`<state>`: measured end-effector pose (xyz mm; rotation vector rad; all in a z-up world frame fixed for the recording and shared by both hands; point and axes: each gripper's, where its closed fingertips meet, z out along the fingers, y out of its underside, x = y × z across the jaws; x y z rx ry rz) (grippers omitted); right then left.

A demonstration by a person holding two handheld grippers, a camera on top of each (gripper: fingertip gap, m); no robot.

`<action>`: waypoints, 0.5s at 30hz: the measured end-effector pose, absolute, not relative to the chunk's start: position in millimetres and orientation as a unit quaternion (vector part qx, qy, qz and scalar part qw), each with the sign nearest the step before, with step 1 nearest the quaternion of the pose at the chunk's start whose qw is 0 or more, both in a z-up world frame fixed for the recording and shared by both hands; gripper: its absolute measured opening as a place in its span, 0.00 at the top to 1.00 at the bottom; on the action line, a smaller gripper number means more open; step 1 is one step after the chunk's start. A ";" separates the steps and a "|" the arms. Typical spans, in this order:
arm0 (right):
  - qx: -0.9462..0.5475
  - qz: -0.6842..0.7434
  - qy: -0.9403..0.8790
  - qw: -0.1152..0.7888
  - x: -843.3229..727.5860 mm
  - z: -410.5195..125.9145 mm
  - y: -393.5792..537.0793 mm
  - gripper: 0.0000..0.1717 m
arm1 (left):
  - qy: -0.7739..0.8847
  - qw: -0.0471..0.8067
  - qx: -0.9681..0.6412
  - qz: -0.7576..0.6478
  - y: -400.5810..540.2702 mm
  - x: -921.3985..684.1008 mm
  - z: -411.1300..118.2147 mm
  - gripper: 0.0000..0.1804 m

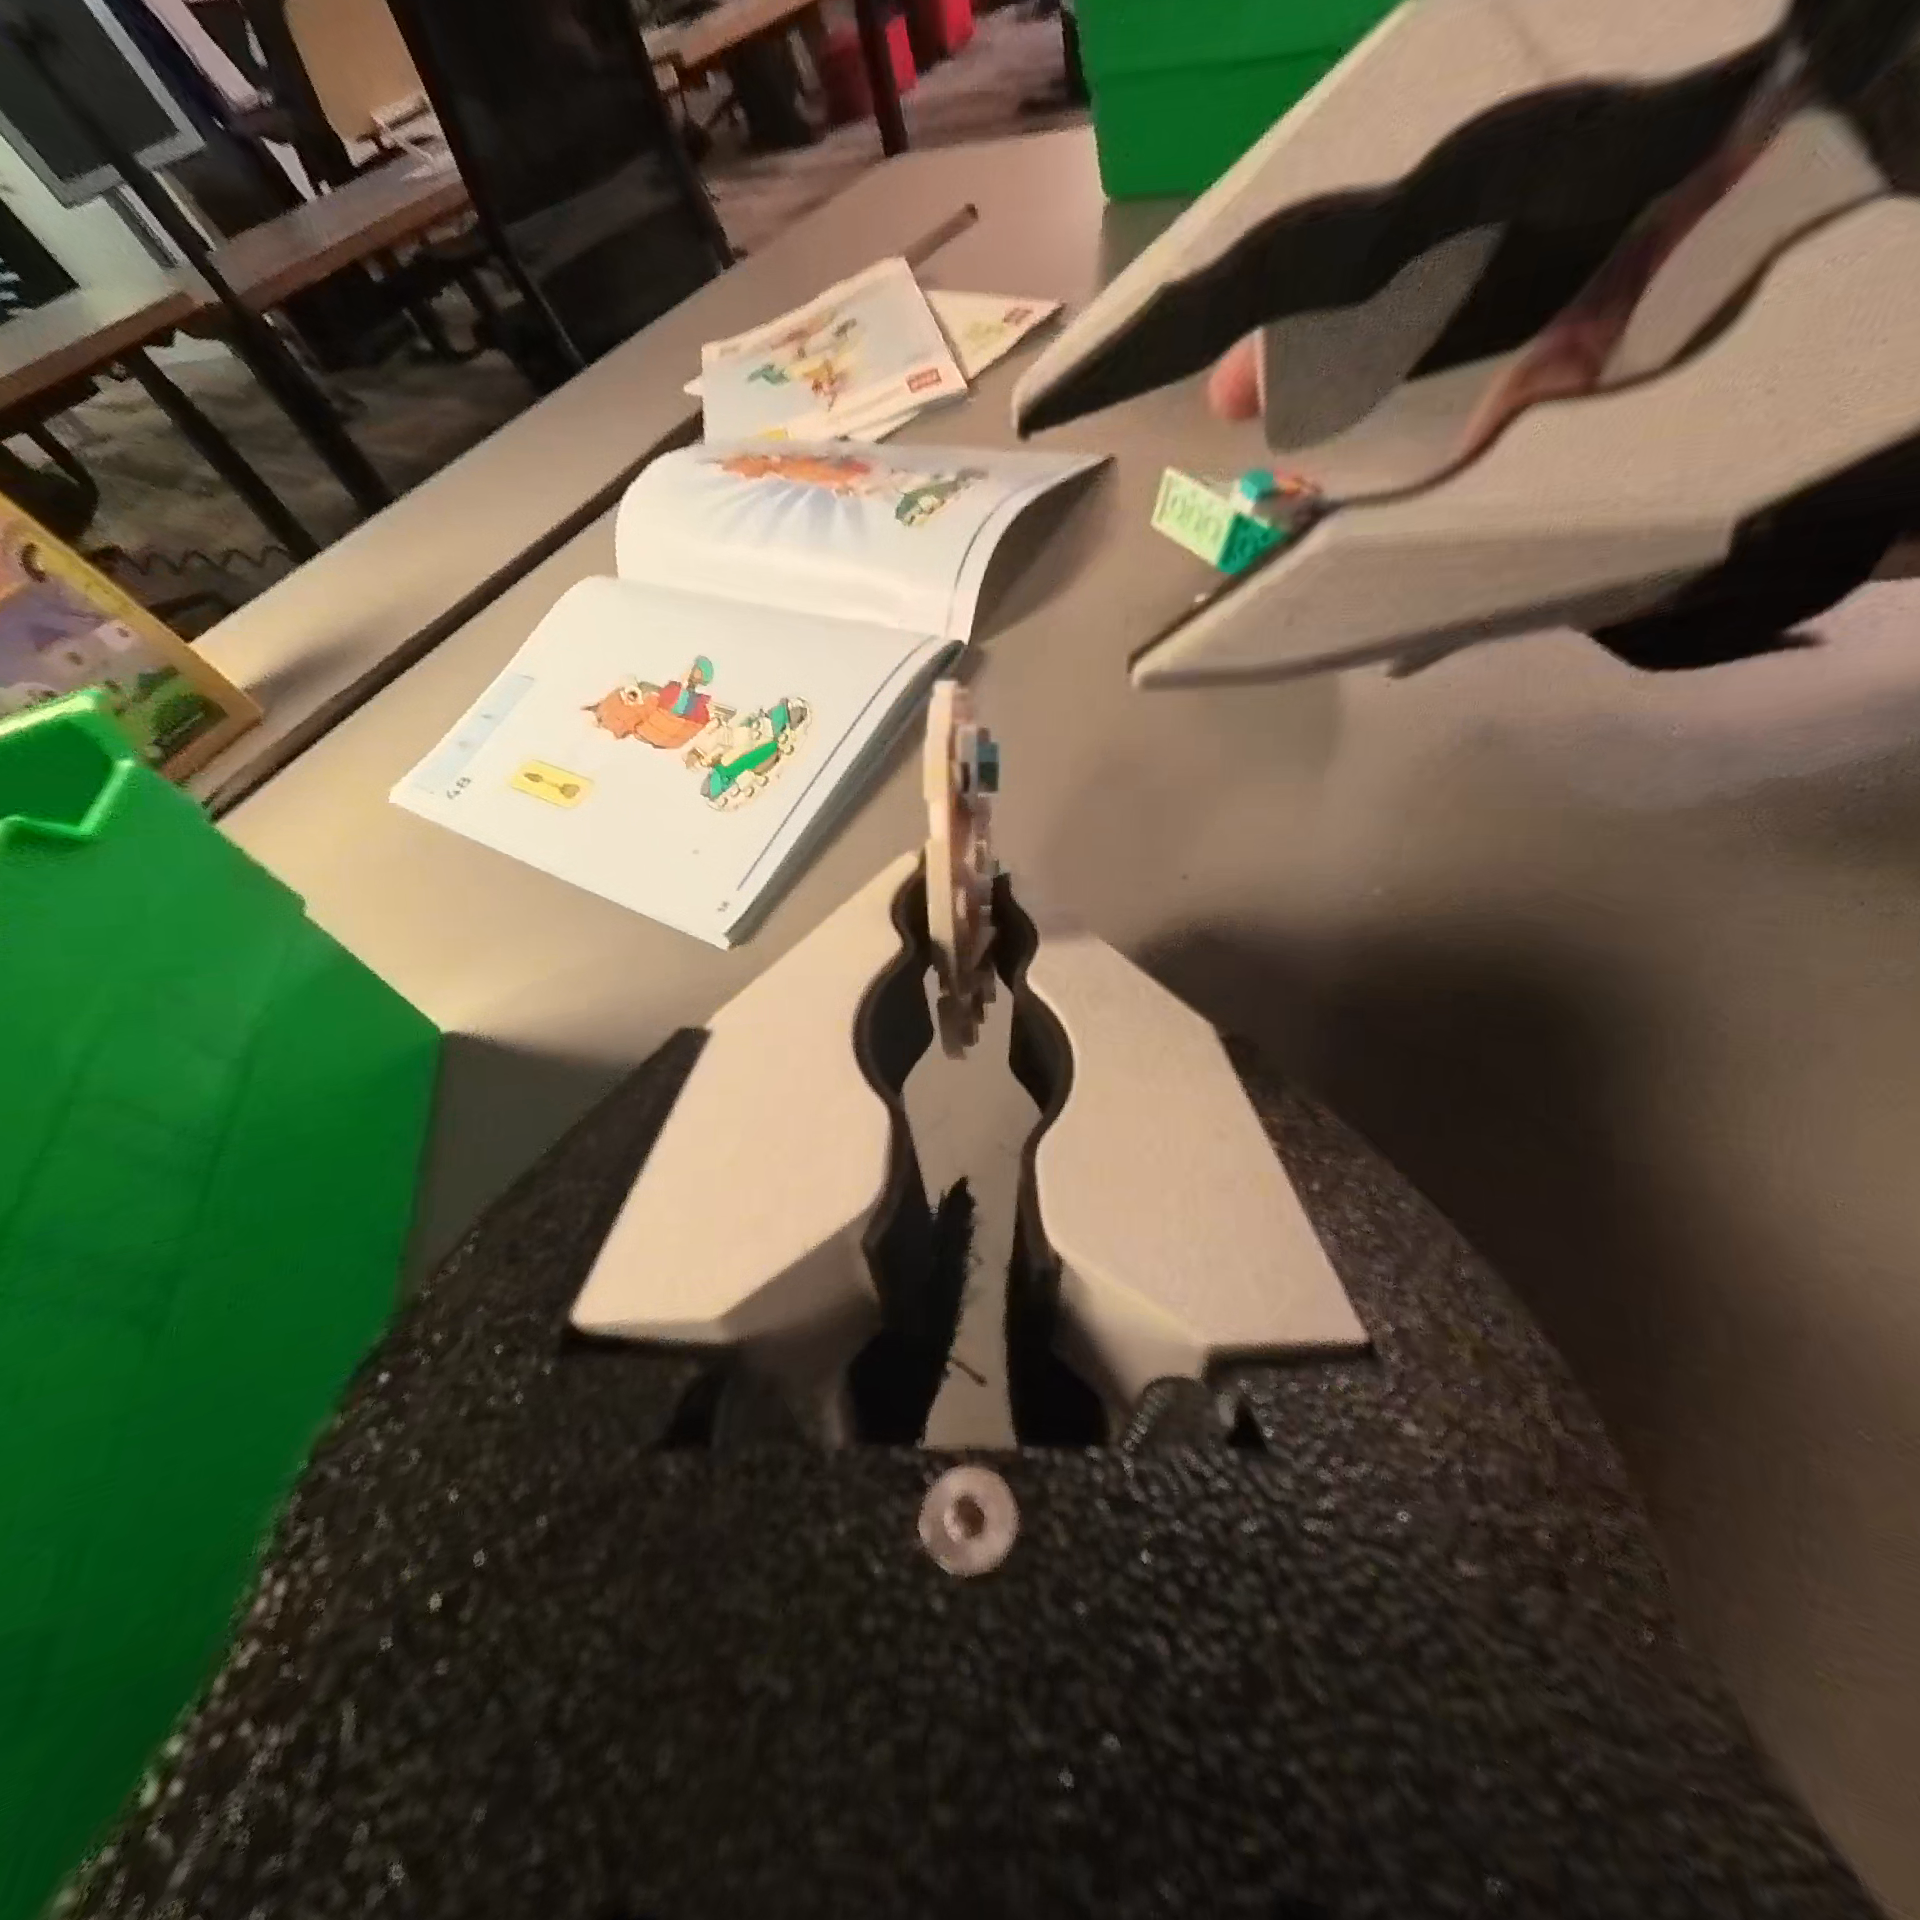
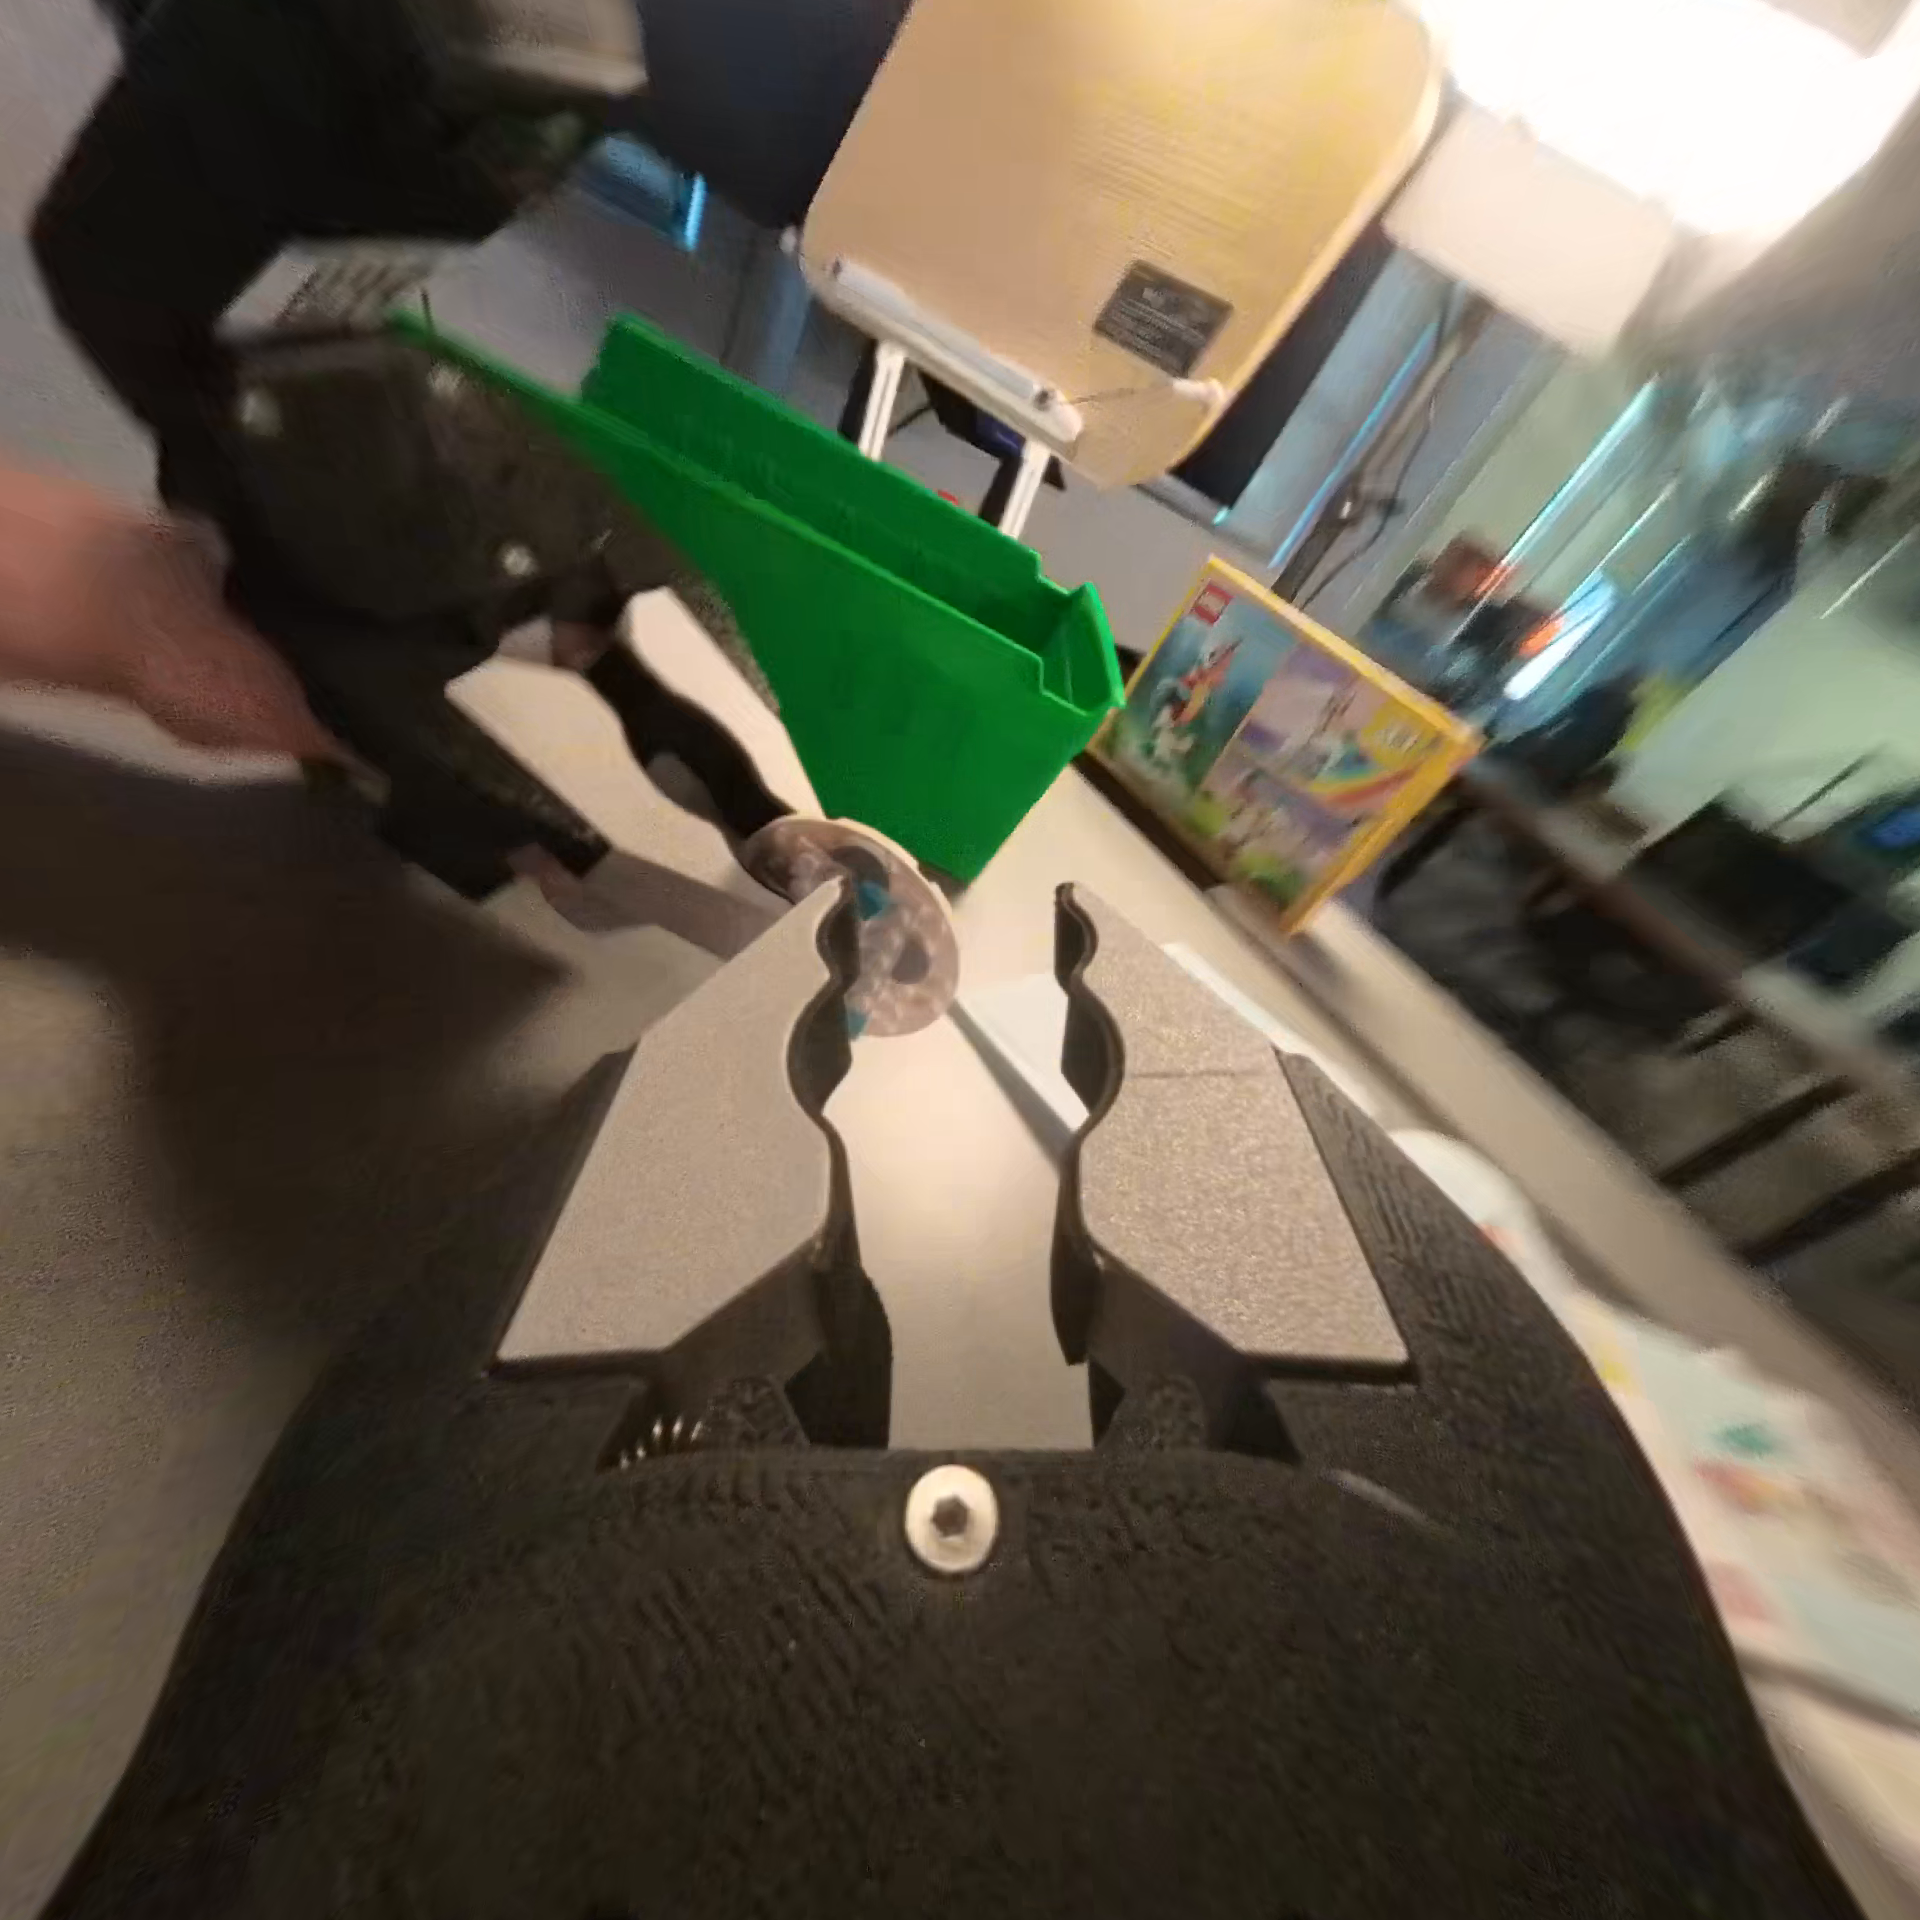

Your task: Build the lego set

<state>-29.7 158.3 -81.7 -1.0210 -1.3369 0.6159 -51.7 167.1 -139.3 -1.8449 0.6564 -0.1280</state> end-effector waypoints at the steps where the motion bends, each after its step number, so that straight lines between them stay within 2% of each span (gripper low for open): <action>1: -0.418 0.223 -0.606 0.639 -31.6 -84.8 154.1 0.80 | 0.281 0.550 -0.785 -0.055 166.5 -50.5 -141.5 0.97; 6: -0.321 0.067 -0.669 0.668 -40.8 -100.0 145.2 0.85 | 0.298 0.529 -0.792 -0.064 162.6 -44.2 -148.3 0.97; 15: -0.250 -0.050 -0.707 0.660 -46.9 -115.0 143.1 0.98 | 0.309 0.502 -0.805 -0.063 159.9 -42.1 -157.7 0.97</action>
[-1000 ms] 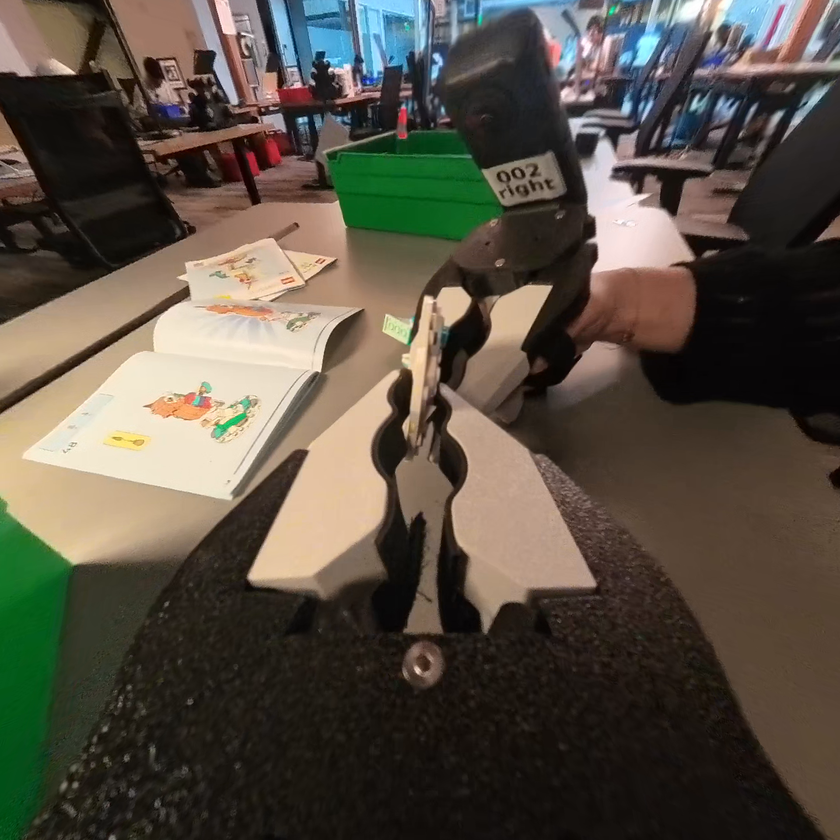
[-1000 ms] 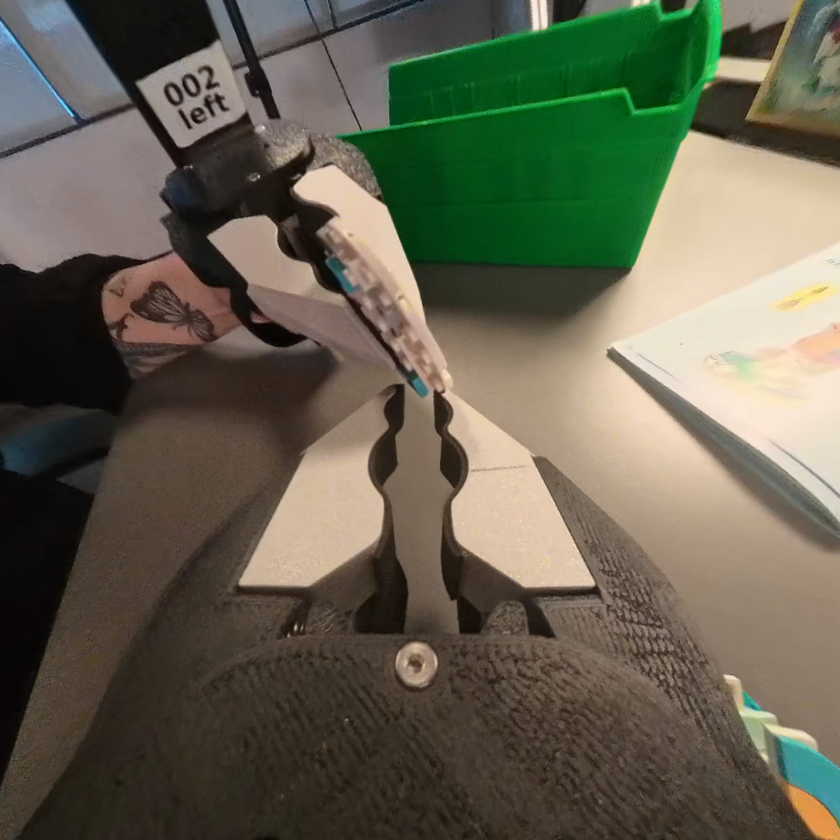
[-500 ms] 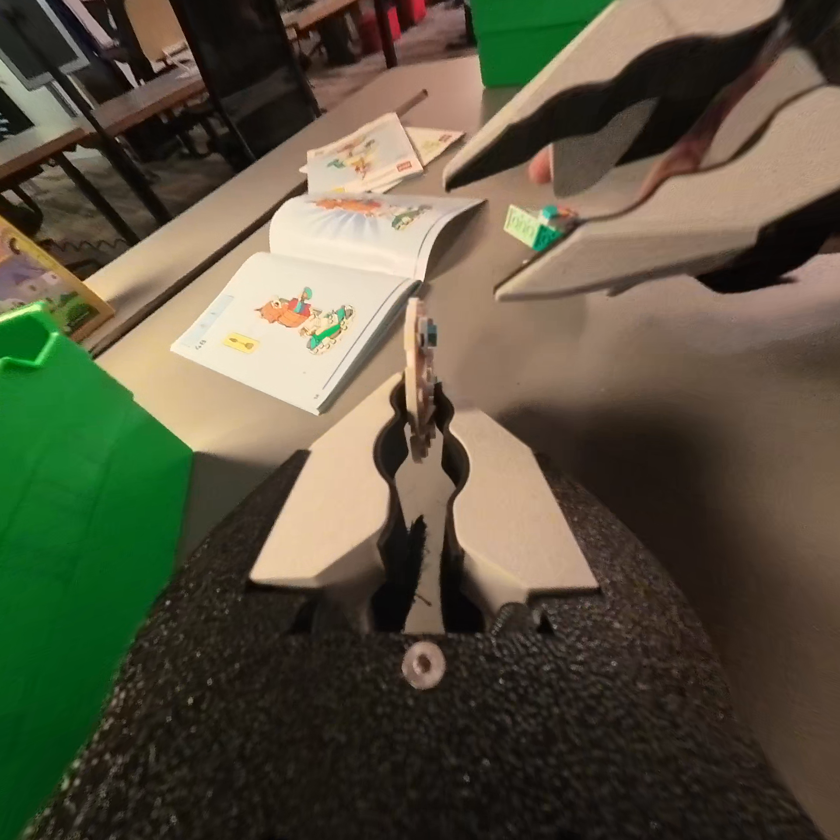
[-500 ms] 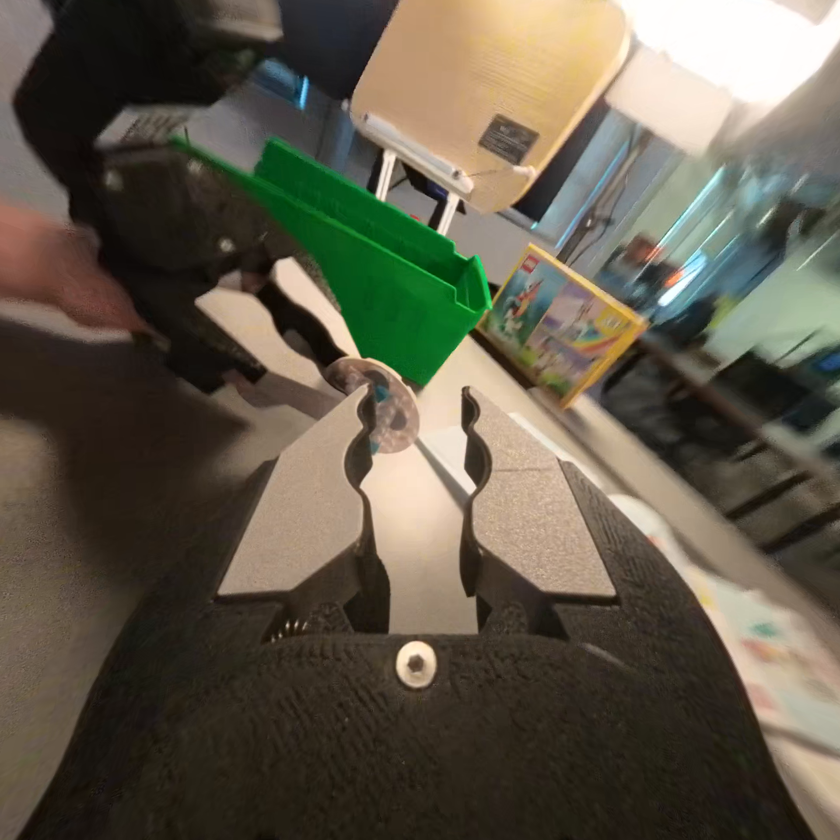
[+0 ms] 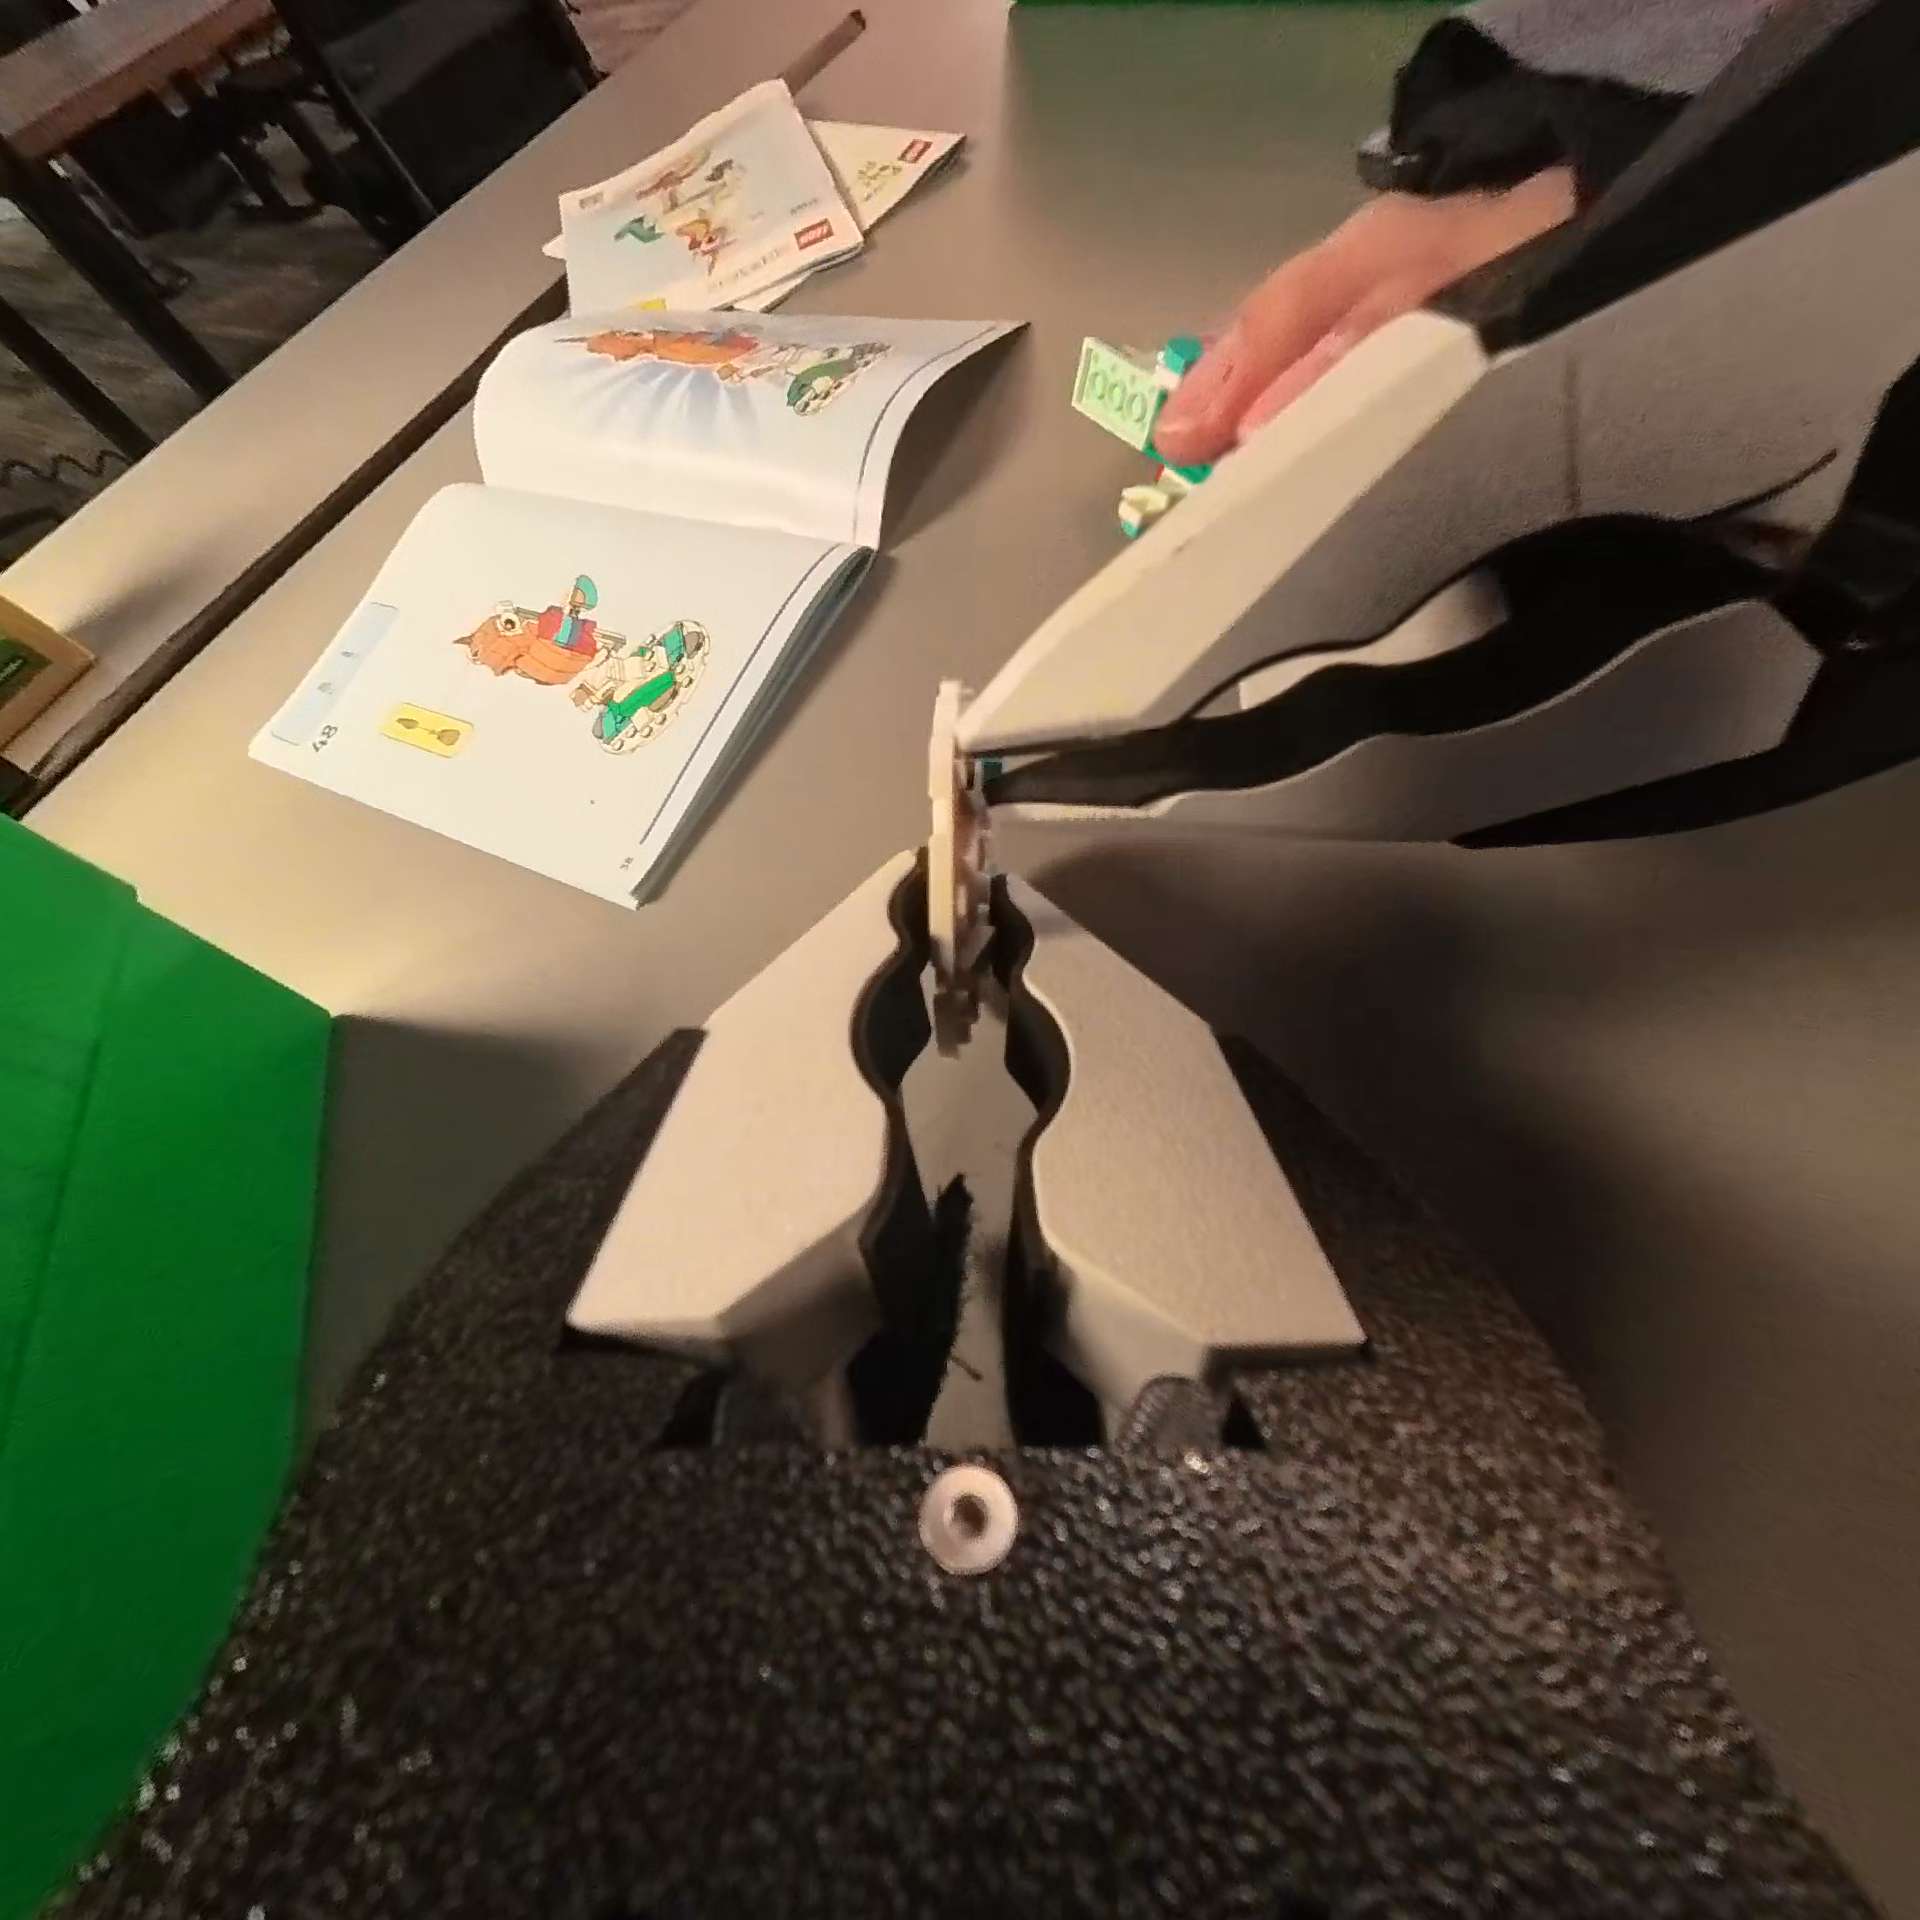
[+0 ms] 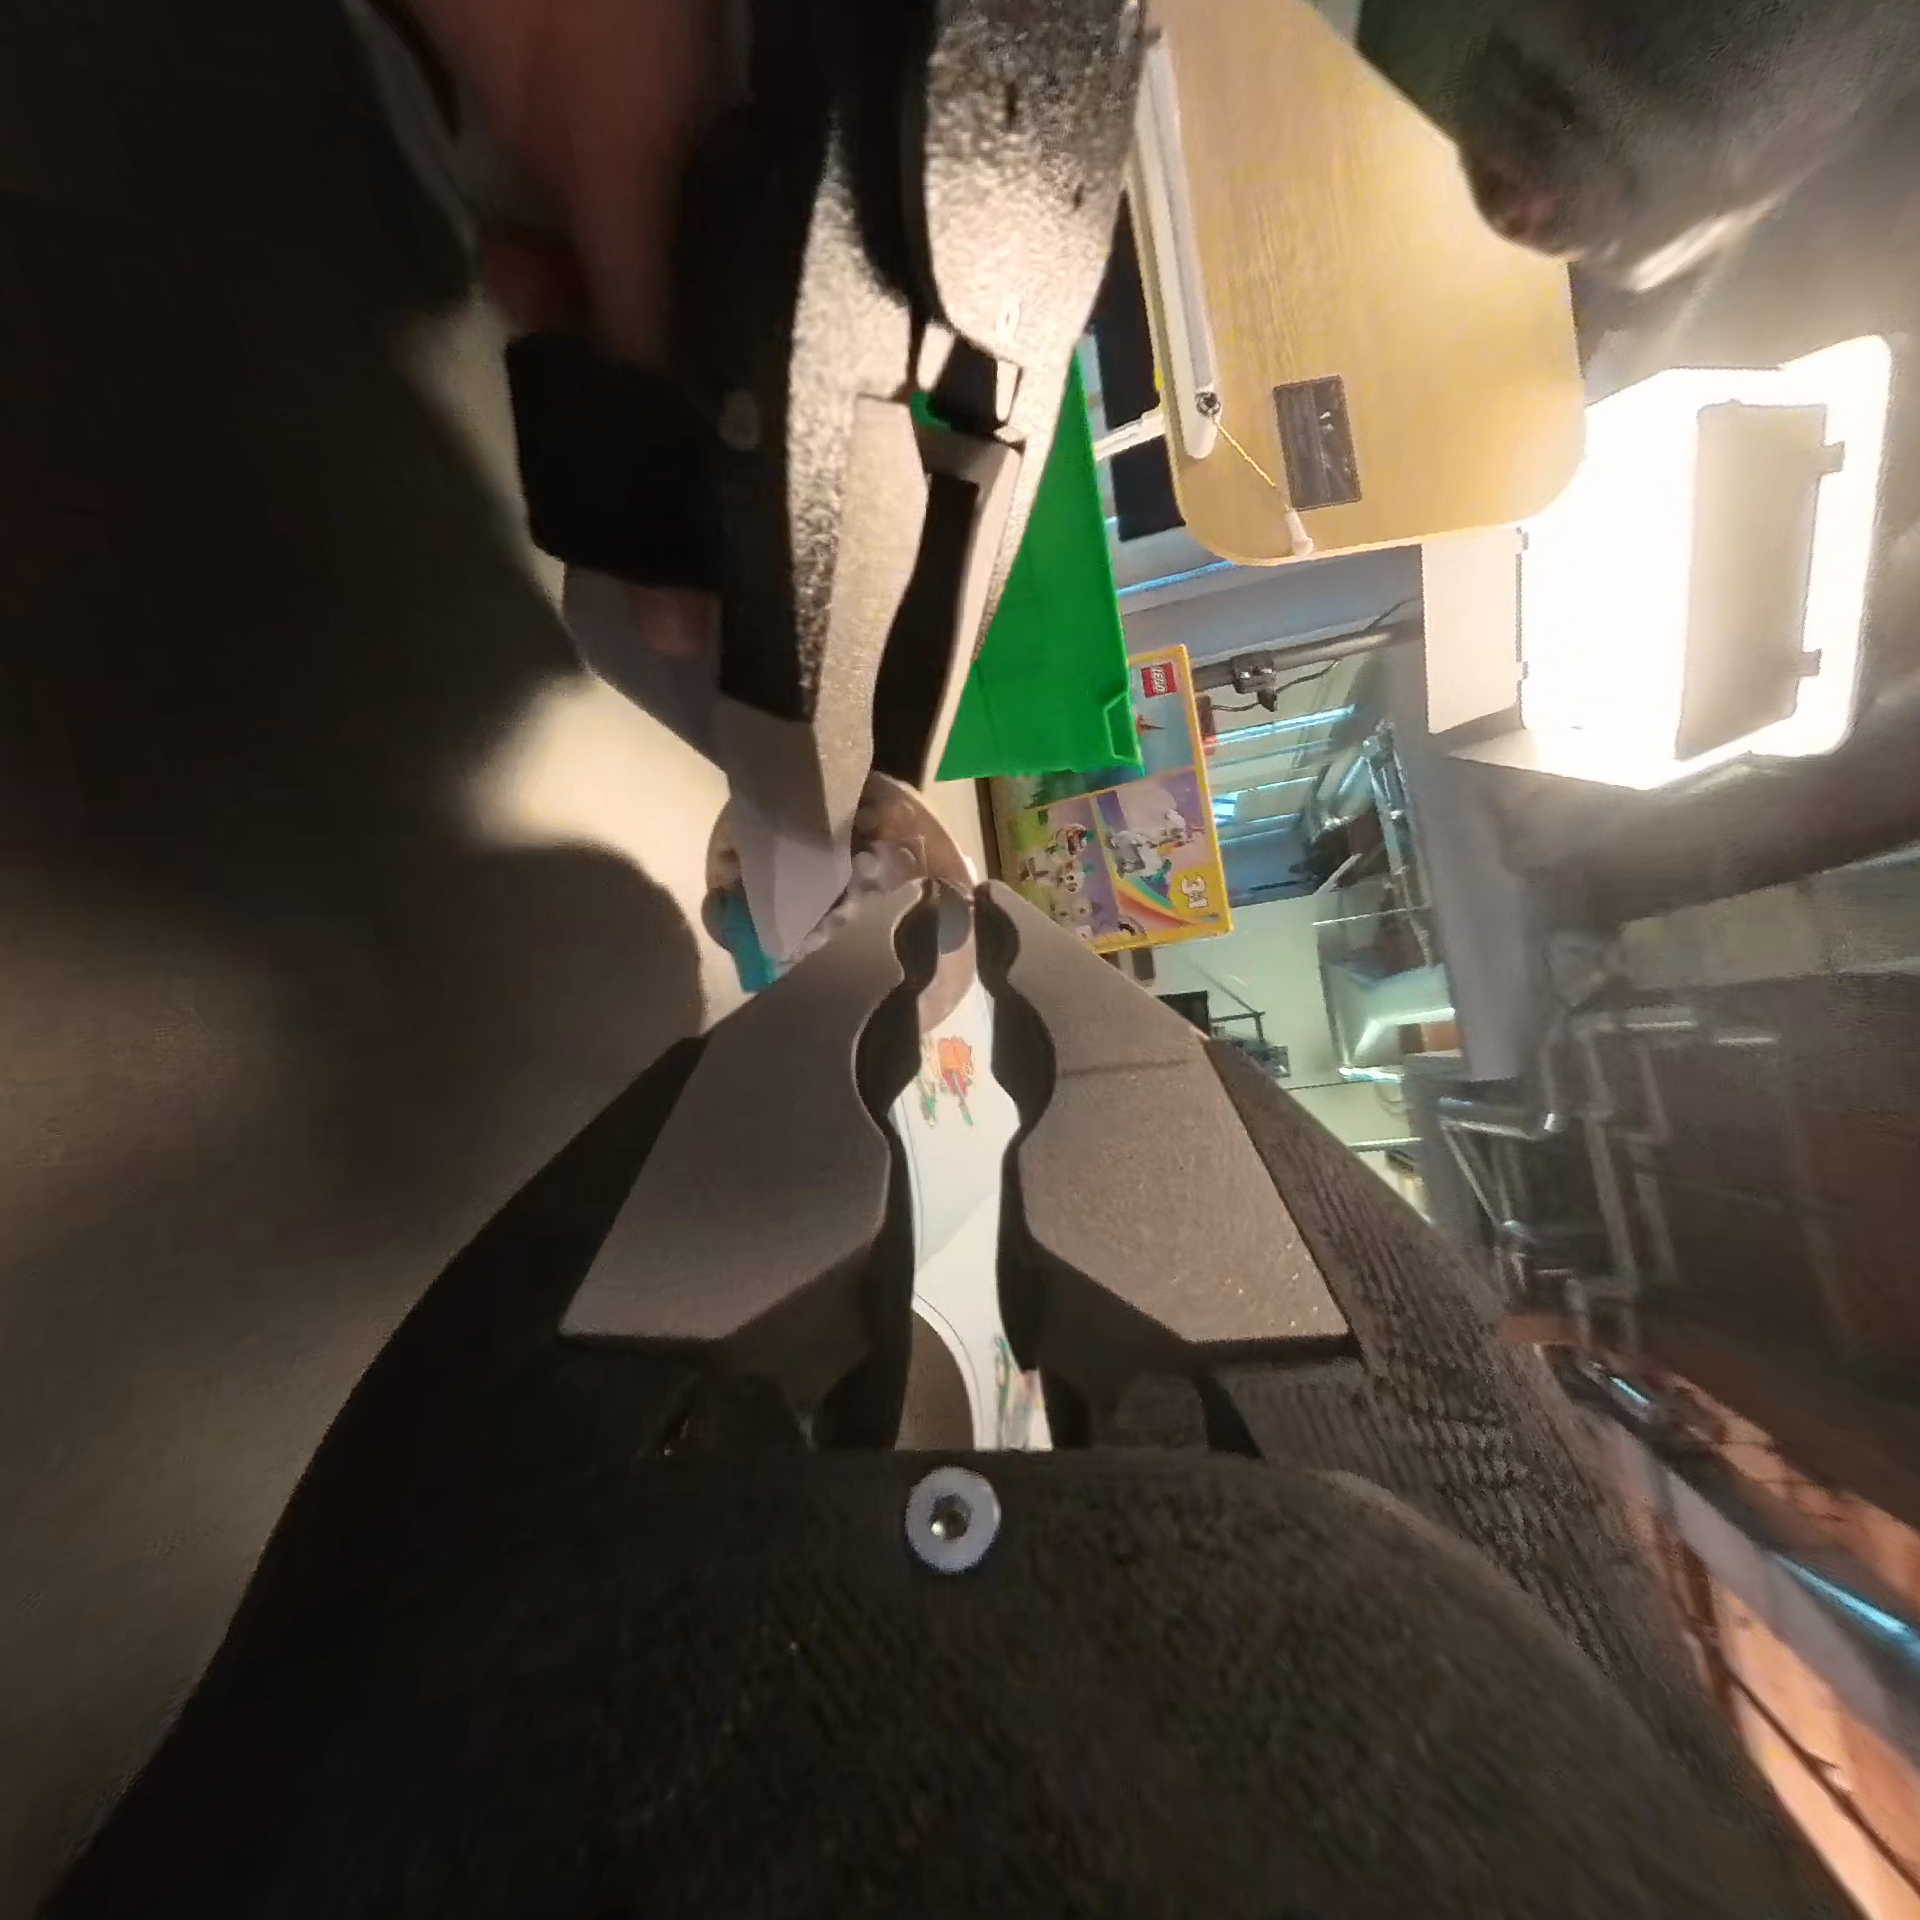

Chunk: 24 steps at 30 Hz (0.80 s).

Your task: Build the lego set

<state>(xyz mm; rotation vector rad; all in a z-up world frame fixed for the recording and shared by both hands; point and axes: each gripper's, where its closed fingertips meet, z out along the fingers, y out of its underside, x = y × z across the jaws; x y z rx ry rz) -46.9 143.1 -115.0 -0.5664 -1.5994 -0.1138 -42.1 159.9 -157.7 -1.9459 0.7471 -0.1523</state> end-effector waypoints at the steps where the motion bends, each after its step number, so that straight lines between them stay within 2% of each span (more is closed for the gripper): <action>1: -0.253 -0.053 -0.707 0.658 -46.8 -115.7 144.0 0.97 | 0.307 0.500 -0.808 -0.062 160.1 -43.0 -158.5 0.97; 5: -0.286 -0.015 -0.690 0.665 -47.0 -109.8 145.6 0.94 | 0.298 0.501 -0.811 -0.057 161.6 -45.8 -158.6 0.97; 8: -0.359 0.081 -0.661 0.654 -49.4 -106.0 144.3 0.90 | 0.290 0.511 -0.808 -0.043 164.5 -49.7 -156.0 0.97; 11: -0.456 0.217 -0.581 0.638 -50.1 -89.9 149.3 0.87 | 0.280 0.557 -0.782 0.009 171.6 -58.0 -143.3 0.97; 15: -0.562 0.369 -0.469 0.573 -52.2 -80.8 156.9 0.74 | 0.257 0.637 -0.726 0.025 172.8 -53.1 -114.9 0.97; 19: -0.600 0.474 -0.406 0.501 -54.6 -84.2 160.2 0.51 | 0.245 0.680 -0.691 -0.020 167.7 -42.8 -97.7 0.97; 22: -0.607 0.534 -0.364 0.462 -50.5 -80.5 163.7 0.49 | 0.219 0.711 -0.661 -0.101 160.8 -38.5 -81.1 0.97; 24: -0.585 0.535 -0.360 0.491 -43.1 -69.2 166.4 0.47 | 0.186 0.717 -0.641 -0.200 154.7 -36.6 -69.4 0.97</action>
